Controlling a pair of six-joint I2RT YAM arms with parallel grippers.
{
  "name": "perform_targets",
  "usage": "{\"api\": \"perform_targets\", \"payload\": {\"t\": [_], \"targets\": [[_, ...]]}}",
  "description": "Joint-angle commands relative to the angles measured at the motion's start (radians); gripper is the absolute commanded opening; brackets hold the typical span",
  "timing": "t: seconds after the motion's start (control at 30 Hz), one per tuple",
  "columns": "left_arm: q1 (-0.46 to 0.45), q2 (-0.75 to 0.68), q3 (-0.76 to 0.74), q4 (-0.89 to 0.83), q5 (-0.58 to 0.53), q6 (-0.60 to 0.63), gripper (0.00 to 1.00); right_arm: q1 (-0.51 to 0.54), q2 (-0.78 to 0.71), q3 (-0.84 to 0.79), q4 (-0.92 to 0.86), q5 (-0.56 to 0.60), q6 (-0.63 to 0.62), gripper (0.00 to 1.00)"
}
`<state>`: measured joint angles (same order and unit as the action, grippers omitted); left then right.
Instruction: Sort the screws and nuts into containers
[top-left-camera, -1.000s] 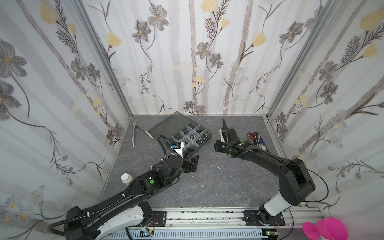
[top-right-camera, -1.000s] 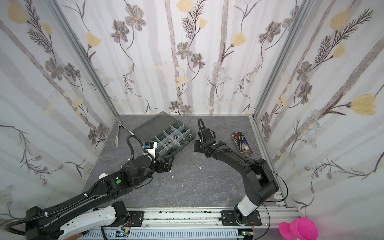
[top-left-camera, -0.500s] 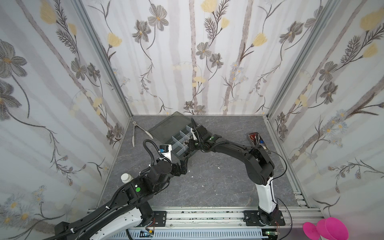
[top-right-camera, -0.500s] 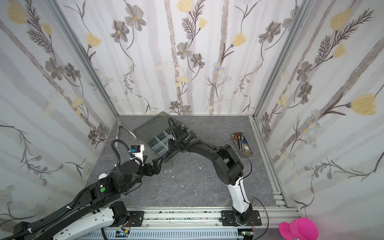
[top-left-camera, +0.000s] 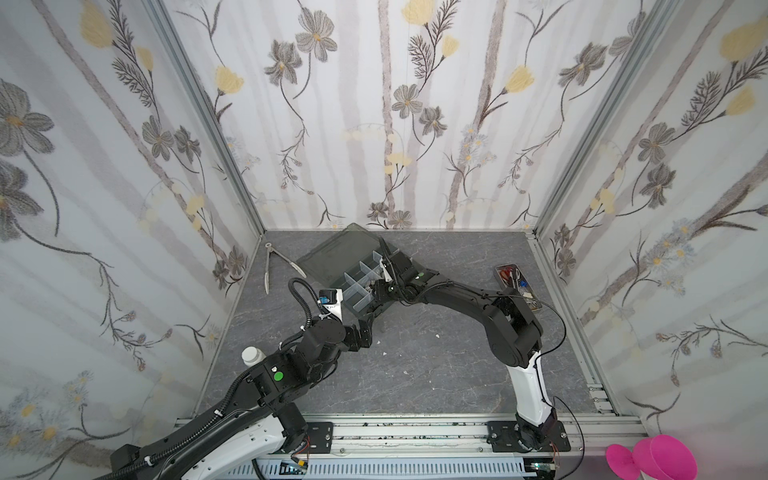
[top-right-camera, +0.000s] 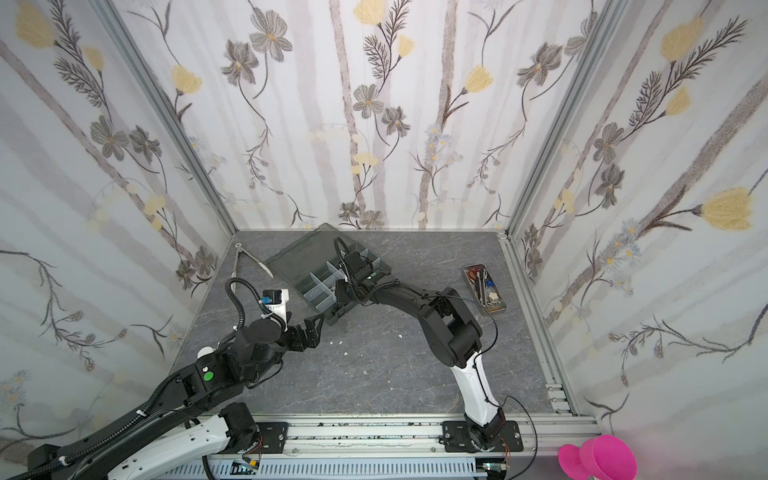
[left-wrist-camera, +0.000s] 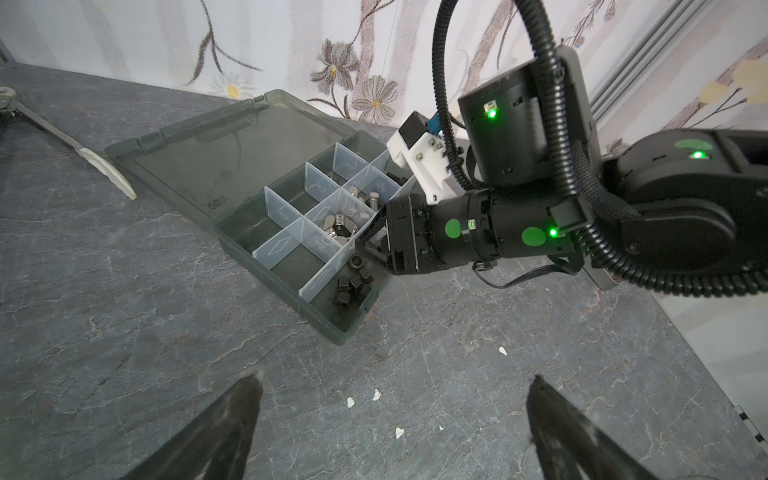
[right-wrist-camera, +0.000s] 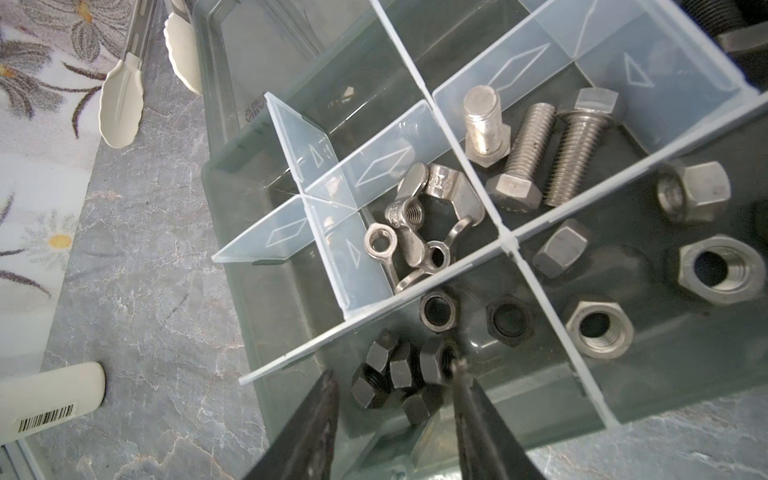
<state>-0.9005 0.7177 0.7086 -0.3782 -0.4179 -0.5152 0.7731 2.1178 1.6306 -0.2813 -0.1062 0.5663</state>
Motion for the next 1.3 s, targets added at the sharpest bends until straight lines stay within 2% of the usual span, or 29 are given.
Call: {"api": "perform_targets", "payload": {"t": [0.0, 0.2, 0.43, 0.5, 0.63, 0.73, 0.8, 0.97, 1.07, 1.17, 1.23, 1.27], "targets": [[0.016, 0.013, 0.027, -0.008, -0.025, 0.012, 1.00, -0.004, -0.037, 0.004, 0.010, 0.004, -0.034, 0.48], [0.110, 0.066, 0.062, -0.018, -0.033, 0.048, 1.00, -0.040, -0.218, -0.127, 0.085, 0.078, -0.113, 0.54], [0.318, 0.068, 0.091, 0.043, -0.052, 0.078, 1.00, -0.199, -0.640, -0.559, 0.343, 0.138, -0.155, 0.62], [0.370, 0.067, 0.073, 0.086, -0.061, 0.088, 1.00, -0.261, -0.749, -0.694, 0.416, 0.153, -0.168, 0.68], [0.450, 0.065, -0.027, 0.232, -0.066, 0.130, 1.00, -0.404, -0.897, -0.912, 0.499, 0.208, -0.170, 0.87], [0.502, 0.060, -0.138, 0.385, -0.064, 0.145, 1.00, -0.473, -0.945, -1.024, 0.568, 0.276, -0.218, 1.00], [0.535, 0.068, -0.210, 0.486, -0.045, 0.177, 1.00, -0.485, -0.963, -1.092, 0.630, 0.351, -0.250, 1.00], [0.640, 0.184, -0.287, 0.649, 0.059, 0.247, 1.00, -0.493, -0.978, -1.282, 0.938, 0.504, -0.379, 1.00], [0.703, 0.289, -0.307, 0.751, 0.037, 0.254, 1.00, -0.515, -0.962, -1.281, 0.988, 0.526, -0.453, 1.00], [0.754, 0.416, -0.330, 0.932, 0.002, 0.274, 1.00, -0.527, -0.908, -1.304, 1.128, 0.572, -0.515, 1.00], [0.776, 0.509, -0.330, 1.037, 0.021, 0.295, 1.00, -0.542, -0.868, -1.342, 1.255, 0.582, -0.549, 1.00], [0.785, 0.558, -0.324, 1.086, 0.038, 0.315, 1.00, -0.542, -0.861, -1.332, 1.231, 0.590, -0.573, 1.00]]}}
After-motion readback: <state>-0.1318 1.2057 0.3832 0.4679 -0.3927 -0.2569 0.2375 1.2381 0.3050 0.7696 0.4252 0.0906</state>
